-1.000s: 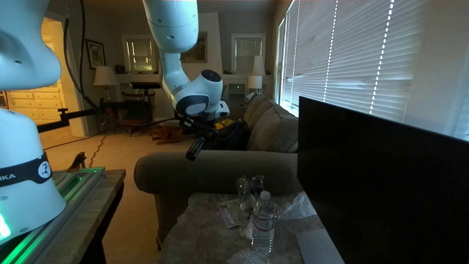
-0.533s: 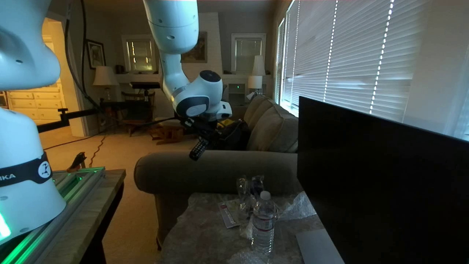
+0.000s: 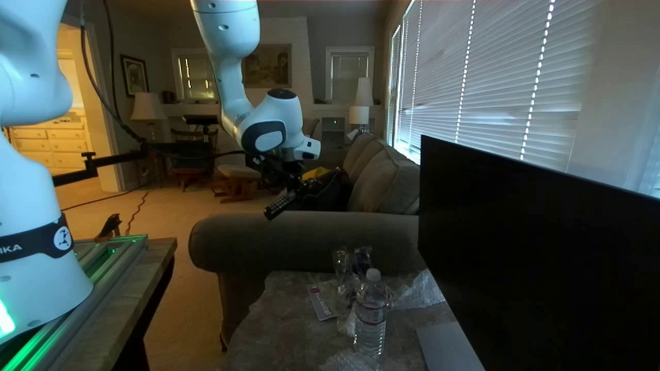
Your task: Put the remote on the couch
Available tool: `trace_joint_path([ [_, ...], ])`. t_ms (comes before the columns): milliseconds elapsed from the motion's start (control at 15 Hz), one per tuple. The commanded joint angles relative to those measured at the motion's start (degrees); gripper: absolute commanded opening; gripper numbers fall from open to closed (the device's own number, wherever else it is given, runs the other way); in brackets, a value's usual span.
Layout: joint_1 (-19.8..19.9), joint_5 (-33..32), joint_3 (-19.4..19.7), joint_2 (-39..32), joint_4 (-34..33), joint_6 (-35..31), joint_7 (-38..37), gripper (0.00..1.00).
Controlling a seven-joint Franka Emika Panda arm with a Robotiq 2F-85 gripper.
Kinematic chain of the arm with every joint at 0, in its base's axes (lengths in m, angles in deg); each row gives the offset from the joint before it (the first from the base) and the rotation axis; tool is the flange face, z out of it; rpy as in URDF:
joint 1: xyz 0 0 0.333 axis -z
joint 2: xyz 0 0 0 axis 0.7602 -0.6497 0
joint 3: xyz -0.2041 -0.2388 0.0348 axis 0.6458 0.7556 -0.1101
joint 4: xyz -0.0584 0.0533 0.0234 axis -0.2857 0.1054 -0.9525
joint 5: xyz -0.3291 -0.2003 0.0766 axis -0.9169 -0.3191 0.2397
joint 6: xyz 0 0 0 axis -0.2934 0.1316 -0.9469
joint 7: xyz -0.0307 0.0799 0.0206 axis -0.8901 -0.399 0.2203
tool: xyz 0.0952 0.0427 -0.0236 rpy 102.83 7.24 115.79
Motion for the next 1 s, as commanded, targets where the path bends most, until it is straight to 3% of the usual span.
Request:
trace_joint_path([
  [0,-15.0,6.2,11.6,9.7,3.5,-0.1,-10.6,0.28],
  [267,-32.5,5.7,26.2,12.3,3.9,1.7,-25.8,0.28],
  [333,-35.2,6.1,27.6,11.8,3.2,2.9,-28.2,0.28],
  [400,-30.1,6.6,24.1,10.1,2.7,1.0,-21.3,0.28],
  [467,-32.0,6.6,25.2,10.2,2.7,1.1,-22.3,0.53],
  [800,-30.6,6.8,24.9,10.0,2.7,1.2,-21.3,0.53],
  [867,-30.6,6.8,24.9,10.0,2.7,1.1,-21.2,0.28],
  [933,-29.9,8.0,23.6,9.4,1.8,2.0,-22.1,0.28],
])
